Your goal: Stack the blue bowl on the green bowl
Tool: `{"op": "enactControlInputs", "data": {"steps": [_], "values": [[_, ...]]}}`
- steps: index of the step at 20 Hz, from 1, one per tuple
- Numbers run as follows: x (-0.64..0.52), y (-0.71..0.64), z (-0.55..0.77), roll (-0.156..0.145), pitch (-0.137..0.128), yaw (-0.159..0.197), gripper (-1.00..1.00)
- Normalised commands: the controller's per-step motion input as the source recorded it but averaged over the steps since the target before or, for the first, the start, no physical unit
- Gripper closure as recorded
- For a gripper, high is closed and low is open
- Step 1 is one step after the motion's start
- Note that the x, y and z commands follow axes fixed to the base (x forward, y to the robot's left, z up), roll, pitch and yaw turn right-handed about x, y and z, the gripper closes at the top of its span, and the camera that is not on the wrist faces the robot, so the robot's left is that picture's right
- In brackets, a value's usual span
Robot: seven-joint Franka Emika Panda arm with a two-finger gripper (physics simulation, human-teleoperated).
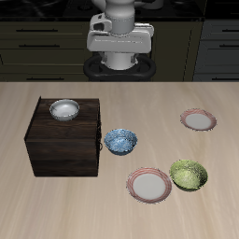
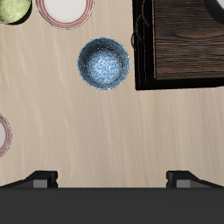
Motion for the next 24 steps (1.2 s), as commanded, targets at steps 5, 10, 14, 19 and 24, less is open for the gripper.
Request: {"op": "enactControlInputs", "data": {"steps": [5, 10, 14, 19, 24], "values": [[0.13, 0.07, -0.01, 0.021, -0.010, -0.002, -1.00], [0.16, 0.13, 0.00, 0.021, -0.044, 0.006, -1.00], [0.24, 0.12, -0.05, -0.024, -0.020, -0.005, -1.00], [0.24, 0.18, 0.04, -0.007, -0.076, 0.005, -1.00], [0.34, 0.25, 0.05, 0.009, -0.028, -0.009, -1.00]]}}
